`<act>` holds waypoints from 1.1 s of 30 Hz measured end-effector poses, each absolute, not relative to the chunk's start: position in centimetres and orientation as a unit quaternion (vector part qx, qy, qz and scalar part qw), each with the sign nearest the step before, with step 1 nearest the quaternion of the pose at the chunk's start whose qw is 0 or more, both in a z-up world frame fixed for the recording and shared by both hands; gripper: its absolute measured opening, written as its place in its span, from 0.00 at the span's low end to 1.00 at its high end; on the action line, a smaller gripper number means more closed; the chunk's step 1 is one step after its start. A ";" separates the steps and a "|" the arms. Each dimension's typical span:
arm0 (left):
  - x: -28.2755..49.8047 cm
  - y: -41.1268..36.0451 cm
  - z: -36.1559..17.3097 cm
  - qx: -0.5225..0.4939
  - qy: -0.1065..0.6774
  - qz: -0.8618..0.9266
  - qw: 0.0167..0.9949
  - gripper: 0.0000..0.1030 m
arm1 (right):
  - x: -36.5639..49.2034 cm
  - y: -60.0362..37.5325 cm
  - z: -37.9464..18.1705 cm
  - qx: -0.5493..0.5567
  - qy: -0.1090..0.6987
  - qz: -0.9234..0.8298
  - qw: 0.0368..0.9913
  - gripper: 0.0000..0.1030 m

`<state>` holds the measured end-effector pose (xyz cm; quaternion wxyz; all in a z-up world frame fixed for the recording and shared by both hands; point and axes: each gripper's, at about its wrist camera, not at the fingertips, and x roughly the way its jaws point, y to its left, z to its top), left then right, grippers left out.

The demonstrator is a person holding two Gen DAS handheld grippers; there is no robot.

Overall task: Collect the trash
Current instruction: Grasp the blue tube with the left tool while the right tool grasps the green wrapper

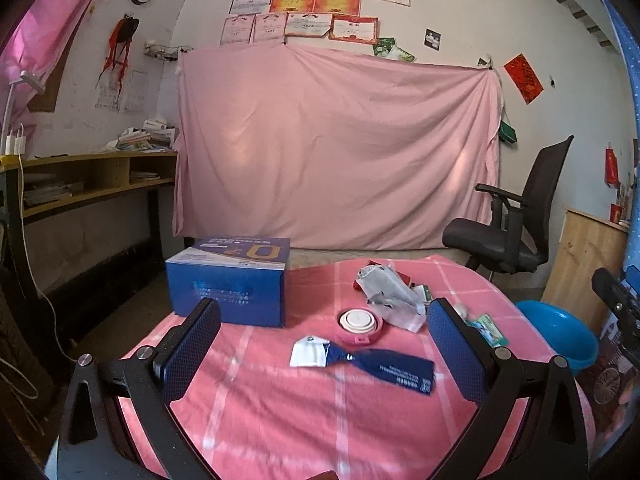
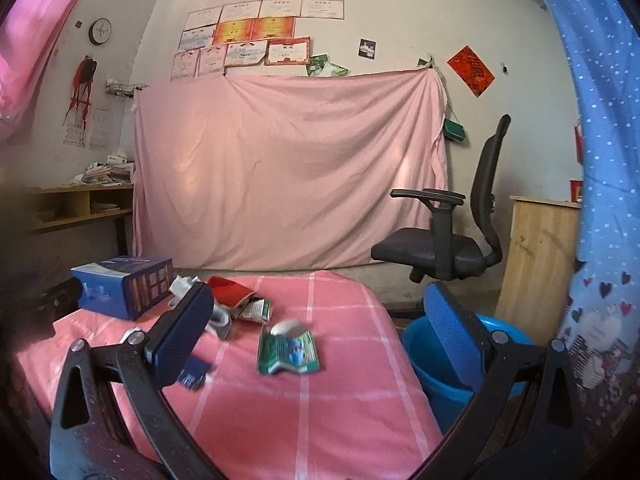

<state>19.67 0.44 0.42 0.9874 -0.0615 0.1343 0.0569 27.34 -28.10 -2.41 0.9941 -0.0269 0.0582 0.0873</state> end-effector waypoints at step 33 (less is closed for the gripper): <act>32.6 1.1 -6.7 -0.278 0.371 0.030 0.886 0.30 | 42.6 -24.5 -10.5 -0.052 0.381 0.209 0.899 0.86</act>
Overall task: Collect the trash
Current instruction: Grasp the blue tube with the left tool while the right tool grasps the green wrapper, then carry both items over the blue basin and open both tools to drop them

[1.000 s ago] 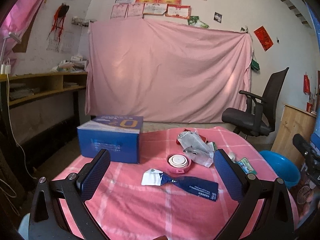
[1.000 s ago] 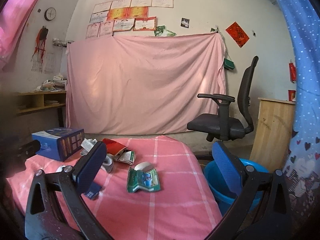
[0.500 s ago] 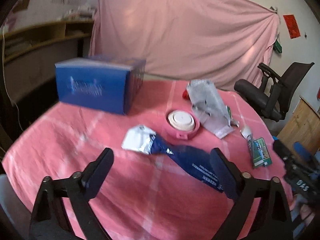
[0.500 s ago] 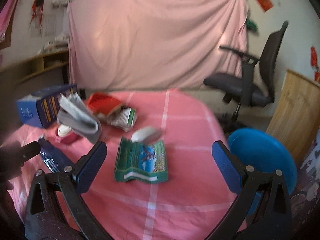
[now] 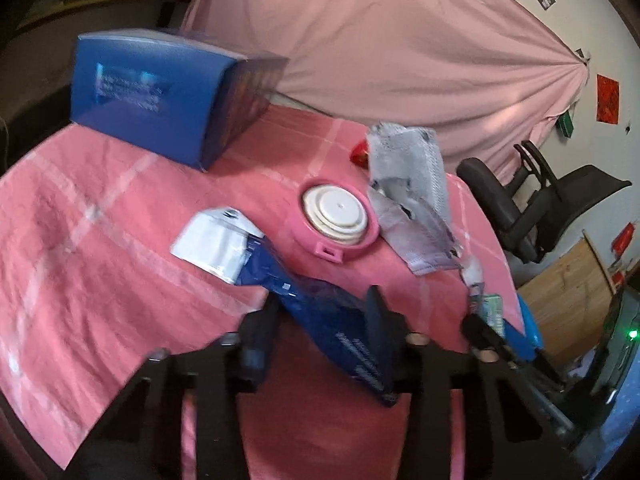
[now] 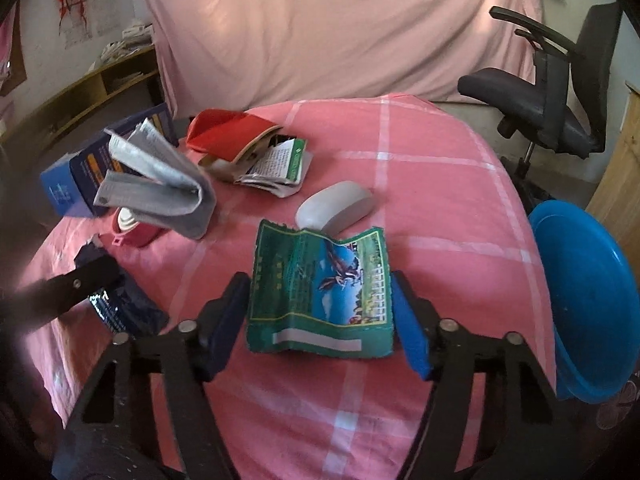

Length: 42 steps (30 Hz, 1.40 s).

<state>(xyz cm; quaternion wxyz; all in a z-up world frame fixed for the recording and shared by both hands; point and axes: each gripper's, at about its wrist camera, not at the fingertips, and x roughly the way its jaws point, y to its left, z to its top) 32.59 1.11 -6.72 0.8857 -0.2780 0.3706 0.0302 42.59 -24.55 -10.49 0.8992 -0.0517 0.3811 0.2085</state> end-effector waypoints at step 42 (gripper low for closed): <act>43.9 -30.4 1.0 -0.042 0.263 -0.284 0.921 0.09 | 41.7 -50.3 -7.6 0.169 0.162 -0.038 0.971 0.57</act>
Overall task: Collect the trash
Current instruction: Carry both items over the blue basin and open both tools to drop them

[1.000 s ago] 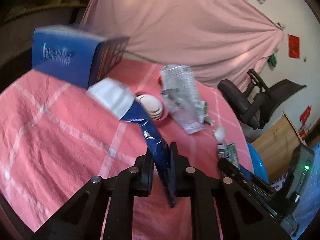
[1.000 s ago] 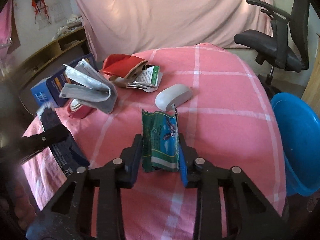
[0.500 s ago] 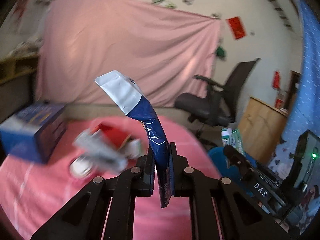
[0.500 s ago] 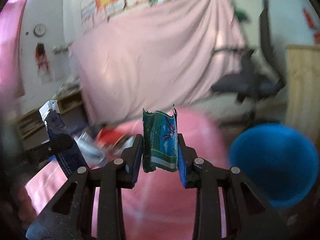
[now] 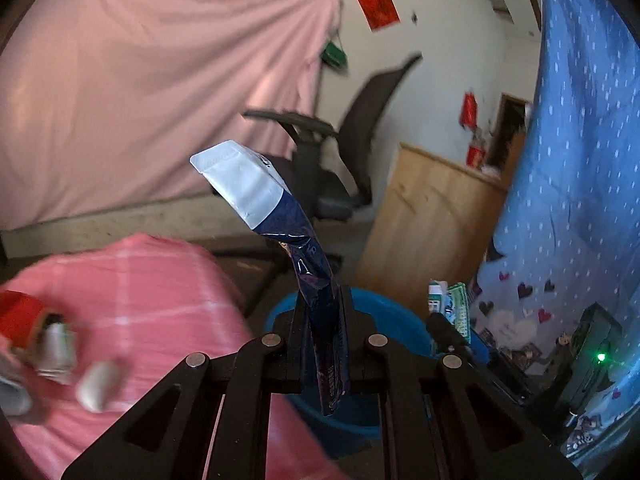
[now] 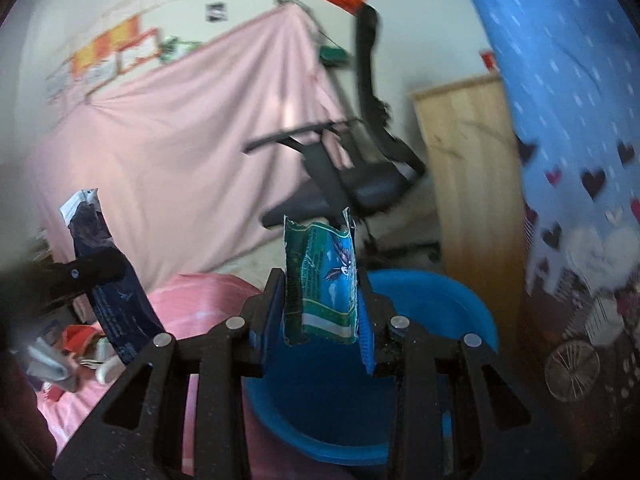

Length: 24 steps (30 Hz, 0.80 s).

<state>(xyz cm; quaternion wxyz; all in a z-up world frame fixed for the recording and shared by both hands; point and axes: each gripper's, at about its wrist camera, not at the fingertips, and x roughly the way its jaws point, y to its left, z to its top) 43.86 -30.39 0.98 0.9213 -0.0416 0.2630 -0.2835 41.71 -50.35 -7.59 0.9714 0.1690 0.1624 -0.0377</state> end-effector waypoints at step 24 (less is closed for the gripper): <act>49.3 -34.9 -5.5 -0.050 0.416 -0.275 0.865 0.31 | 45.3 -55.0 -12.3 0.224 0.276 -0.064 0.932 0.70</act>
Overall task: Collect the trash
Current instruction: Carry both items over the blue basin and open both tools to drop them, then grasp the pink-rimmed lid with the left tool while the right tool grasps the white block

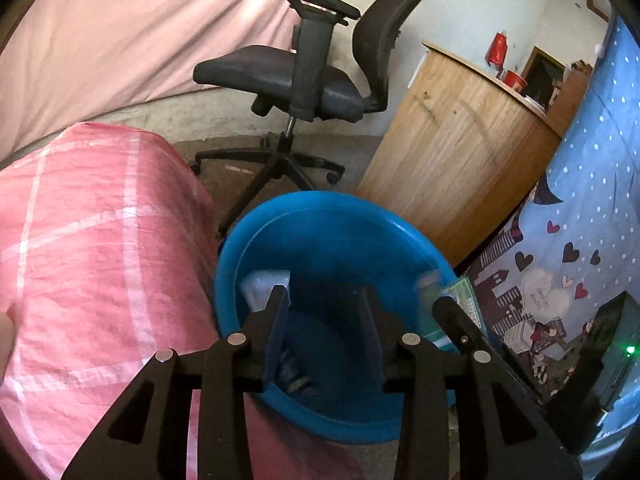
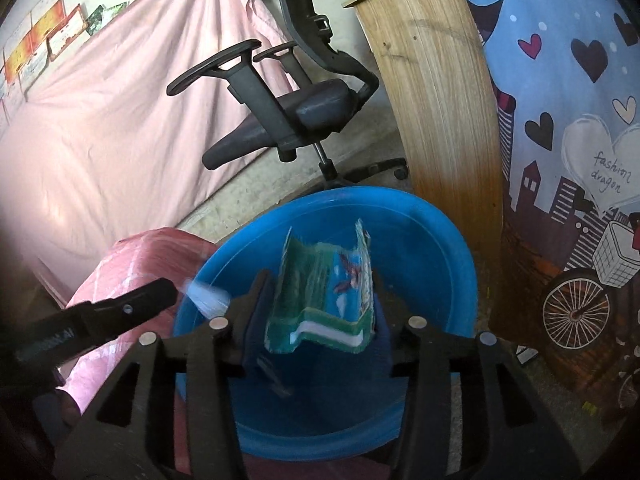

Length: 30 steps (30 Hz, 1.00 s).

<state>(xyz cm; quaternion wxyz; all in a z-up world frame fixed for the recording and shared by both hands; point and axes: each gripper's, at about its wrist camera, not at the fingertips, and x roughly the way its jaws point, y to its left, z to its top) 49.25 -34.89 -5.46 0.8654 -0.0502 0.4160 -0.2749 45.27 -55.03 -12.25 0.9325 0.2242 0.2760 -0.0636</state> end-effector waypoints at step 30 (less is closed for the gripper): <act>35.1 -14.2 1.5 -0.095 0.142 -0.007 0.985 0.97 | 37.4 -42.5 -2.7 0.108 0.055 0.070 0.990 1.00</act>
